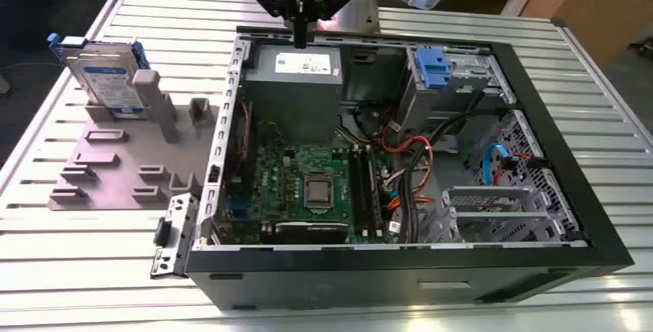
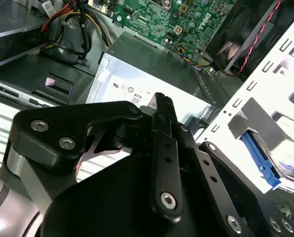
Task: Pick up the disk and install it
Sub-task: 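Reach for the disk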
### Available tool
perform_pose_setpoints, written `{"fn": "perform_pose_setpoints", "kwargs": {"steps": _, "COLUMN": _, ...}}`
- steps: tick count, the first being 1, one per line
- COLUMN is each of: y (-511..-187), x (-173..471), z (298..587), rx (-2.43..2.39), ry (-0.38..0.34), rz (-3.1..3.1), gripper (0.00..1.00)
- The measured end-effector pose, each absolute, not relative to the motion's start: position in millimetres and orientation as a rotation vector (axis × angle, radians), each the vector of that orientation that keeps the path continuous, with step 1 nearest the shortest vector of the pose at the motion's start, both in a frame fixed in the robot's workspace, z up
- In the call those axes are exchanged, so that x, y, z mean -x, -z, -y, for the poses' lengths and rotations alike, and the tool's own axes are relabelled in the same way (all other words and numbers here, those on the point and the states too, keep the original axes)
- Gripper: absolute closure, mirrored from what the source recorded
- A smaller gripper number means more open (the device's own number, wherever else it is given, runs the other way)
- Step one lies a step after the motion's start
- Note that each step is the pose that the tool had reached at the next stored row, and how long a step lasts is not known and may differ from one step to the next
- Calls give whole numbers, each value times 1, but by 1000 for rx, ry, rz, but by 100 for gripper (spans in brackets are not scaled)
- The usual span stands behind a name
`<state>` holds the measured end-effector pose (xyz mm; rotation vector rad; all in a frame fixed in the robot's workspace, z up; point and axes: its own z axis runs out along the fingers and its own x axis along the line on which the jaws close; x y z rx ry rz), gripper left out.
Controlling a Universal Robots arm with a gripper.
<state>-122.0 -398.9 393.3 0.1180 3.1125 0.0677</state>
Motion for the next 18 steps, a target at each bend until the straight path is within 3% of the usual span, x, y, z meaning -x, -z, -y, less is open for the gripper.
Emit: {"fn": "perform_pose_setpoints", "kwargs": {"steps": 18, "y": -393, "x": 128, "z": 399, "rx": -118, "ry": -68, "rz": -3113, "gripper": 89}}
